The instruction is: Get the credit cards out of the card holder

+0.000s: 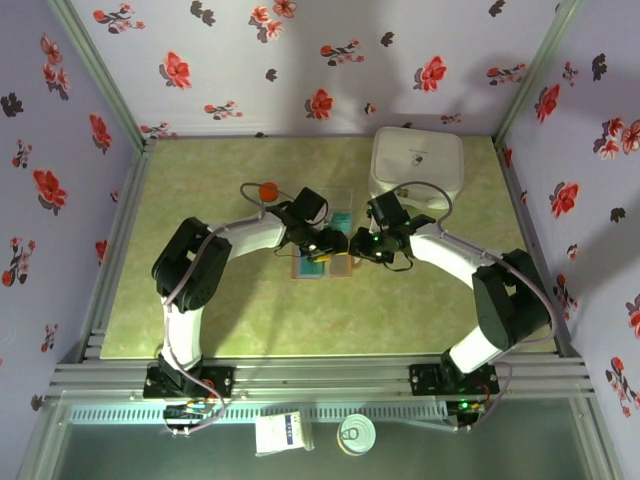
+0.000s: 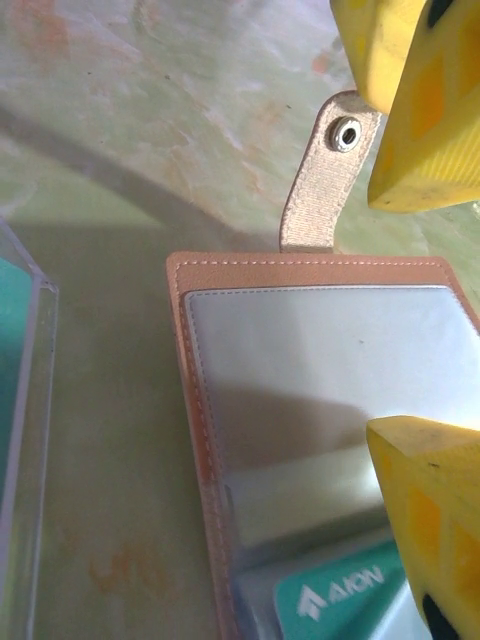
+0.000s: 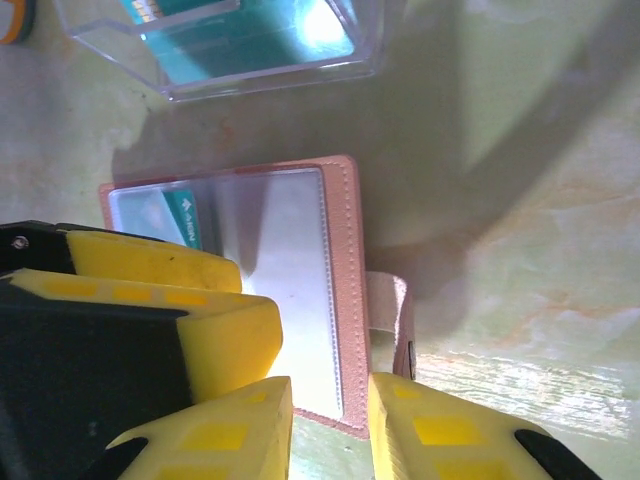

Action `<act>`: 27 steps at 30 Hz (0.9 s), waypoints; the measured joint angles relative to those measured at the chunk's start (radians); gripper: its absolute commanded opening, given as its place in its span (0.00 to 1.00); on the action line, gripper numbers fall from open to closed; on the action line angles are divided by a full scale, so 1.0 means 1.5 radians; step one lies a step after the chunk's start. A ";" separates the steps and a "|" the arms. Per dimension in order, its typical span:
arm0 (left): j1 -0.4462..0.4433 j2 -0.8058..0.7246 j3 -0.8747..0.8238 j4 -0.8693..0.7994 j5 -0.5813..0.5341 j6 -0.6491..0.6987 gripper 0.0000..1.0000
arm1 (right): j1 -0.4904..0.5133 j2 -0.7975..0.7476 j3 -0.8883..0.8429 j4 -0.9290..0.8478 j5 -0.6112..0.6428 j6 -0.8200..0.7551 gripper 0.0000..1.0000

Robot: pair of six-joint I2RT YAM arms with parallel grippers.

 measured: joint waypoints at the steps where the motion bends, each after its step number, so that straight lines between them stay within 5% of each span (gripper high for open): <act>1: 0.002 -0.011 0.000 -0.008 -0.005 0.003 0.53 | 0.002 -0.001 0.000 0.002 -0.004 0.001 0.27; 11: 0.062 -0.138 -0.081 -0.038 -0.064 0.039 0.37 | 0.066 0.039 0.087 0.011 -0.048 0.001 0.26; 27: 0.095 -0.117 -0.154 -0.011 -0.054 0.047 0.20 | 0.085 0.174 0.119 0.101 -0.113 0.006 0.24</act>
